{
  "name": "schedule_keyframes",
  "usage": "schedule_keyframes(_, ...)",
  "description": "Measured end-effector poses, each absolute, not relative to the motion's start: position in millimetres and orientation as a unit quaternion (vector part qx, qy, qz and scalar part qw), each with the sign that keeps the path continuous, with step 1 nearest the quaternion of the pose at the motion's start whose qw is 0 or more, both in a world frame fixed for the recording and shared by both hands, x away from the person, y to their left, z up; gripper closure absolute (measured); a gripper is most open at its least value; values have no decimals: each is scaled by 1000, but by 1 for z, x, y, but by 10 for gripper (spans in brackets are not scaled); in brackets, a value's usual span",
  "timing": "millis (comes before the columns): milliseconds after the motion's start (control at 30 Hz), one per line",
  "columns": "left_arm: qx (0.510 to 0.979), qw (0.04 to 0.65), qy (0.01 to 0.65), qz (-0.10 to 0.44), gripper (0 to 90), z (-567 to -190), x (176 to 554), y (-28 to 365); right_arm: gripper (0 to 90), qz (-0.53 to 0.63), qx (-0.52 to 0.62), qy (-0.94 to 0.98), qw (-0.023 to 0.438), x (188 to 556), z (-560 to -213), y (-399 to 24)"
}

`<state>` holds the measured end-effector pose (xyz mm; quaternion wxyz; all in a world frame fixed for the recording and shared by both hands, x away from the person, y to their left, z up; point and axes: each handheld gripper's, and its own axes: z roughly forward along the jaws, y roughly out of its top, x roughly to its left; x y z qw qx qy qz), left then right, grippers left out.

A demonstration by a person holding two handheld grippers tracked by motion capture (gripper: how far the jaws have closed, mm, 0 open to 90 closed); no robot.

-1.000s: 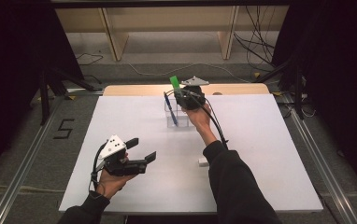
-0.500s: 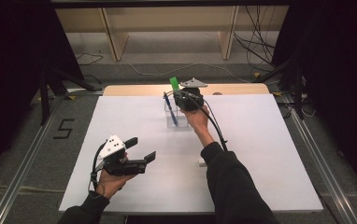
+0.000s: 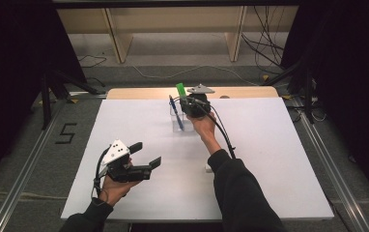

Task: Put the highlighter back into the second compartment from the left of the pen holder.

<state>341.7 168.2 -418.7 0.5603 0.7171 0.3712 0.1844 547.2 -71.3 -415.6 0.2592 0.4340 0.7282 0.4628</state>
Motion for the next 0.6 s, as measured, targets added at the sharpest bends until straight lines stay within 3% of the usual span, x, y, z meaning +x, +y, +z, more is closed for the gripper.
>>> schedule_keyframes(200, 718, 559, 370, 186, 111, -418, 341, 169, 651, 467, 437, 727, 250, 547, -420, -73)
schedule_keyframes(267, 716, 561, 373, 185, 112, -418, 342, 169, 531, 464, 439, 728, 247, 548, -421, -73)
schedule_keyframes(300, 715, 562, 374, 184, 112, -418, 342, 169, 531, 464, 439, 728, 247, 548, -421, -73)
schedule_keyframes(433, 715, 562, 374, 183, 112, -418, 342, 169, 370, 462, 437, 731, 246, 542, -408, -81)
schedule_keyframes(600, 718, 558, 373, 184, 112, -419, 342, 168, 300, 468, 422, 740, 234, 530, -385, -96)
